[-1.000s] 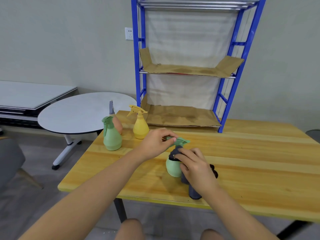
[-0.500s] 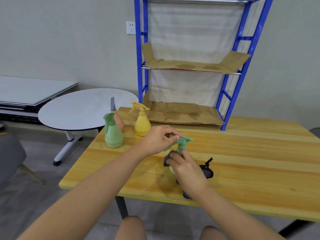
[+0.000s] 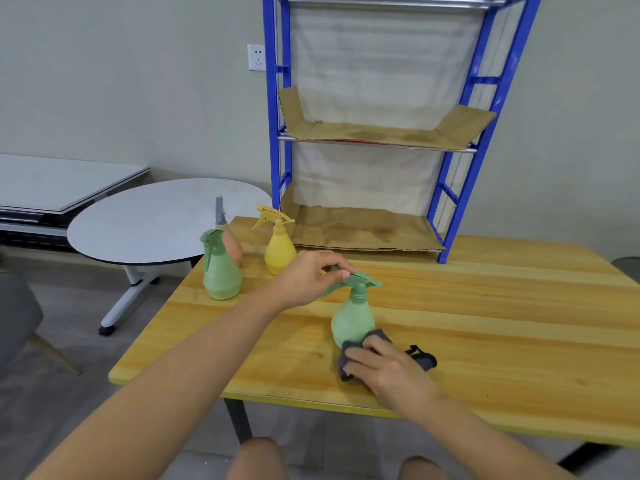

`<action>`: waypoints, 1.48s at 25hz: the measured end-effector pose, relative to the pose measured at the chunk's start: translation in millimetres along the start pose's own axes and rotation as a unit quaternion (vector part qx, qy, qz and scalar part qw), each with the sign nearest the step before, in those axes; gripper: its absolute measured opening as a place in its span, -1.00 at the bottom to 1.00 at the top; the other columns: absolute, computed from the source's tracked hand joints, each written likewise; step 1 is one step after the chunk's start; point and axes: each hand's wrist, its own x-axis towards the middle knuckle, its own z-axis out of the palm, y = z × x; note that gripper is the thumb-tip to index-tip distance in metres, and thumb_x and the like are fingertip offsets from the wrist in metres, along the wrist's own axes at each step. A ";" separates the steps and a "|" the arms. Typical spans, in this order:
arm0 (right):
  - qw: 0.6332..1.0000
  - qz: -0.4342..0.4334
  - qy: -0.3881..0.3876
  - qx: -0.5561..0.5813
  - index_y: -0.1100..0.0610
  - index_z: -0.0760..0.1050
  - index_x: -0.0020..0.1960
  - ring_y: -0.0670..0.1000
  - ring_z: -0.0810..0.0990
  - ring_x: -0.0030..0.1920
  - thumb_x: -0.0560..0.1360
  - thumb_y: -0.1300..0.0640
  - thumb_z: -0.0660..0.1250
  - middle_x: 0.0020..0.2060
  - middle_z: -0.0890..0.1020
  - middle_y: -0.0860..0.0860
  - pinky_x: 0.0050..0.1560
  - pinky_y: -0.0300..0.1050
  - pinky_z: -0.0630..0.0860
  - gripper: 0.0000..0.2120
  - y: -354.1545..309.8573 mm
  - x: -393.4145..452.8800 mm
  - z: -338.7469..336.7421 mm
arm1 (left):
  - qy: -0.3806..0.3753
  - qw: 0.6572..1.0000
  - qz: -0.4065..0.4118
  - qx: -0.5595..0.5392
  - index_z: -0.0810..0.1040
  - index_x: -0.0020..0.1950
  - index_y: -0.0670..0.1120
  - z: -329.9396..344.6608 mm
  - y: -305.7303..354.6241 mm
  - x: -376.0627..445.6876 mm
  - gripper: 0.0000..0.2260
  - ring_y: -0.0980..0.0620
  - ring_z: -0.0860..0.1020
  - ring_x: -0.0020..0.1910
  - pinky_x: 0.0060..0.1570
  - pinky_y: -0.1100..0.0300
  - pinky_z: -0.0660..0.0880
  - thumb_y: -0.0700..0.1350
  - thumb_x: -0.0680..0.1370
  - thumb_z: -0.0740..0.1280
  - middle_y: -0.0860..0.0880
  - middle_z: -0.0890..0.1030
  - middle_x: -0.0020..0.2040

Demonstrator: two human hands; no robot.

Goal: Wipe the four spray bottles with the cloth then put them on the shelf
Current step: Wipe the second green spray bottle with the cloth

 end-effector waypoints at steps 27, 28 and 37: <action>0.828 0.460 0.017 0.320 -0.16 0.33 0.29 -0.07 0.53 0.11 0.49 -0.07 0.36 0.09 0.51 -0.20 -0.05 -0.12 0.49 -0.59 8.2 4.4 -18.3 | 0.010 0.999 -0.026 -0.033 0.70 0.11 0.08 3.2 2.8 -2.7 -0.86 0.24 0.56 0.01 0.00 0.38 0.48 -0.10 0.62 0.38 0.20 0.69 0.04; 0.821 0.468 0.002 0.327 -0.16 0.35 0.27 -0.07 0.55 0.06 0.47 -0.08 0.39 0.05 0.54 -0.19 -0.08 -0.14 0.49 -0.58 8.7 6.5 -18.5 | 0.010 0.999 -0.027 -0.031 0.70 0.11 0.09 2.7 3.1 -2.6 -0.86 0.24 0.56 0.02 -0.01 0.39 0.48 -0.10 0.62 0.38 0.21 0.68 0.04; 0.861 0.410 0.154 0.260 -0.03 0.54 0.20 -0.13 0.54 0.10 0.44 0.21 0.46 0.07 0.61 -0.19 0.08 -0.37 0.37 -0.64 0.8 12.5 -23.7 | 0.011 1.000 -0.018 0.000 0.70 0.13 0.05 2.9 5.1 -2.1 -0.85 0.31 0.55 0.03 0.02 0.39 0.46 -0.10 0.63 0.37 0.24 0.66 0.01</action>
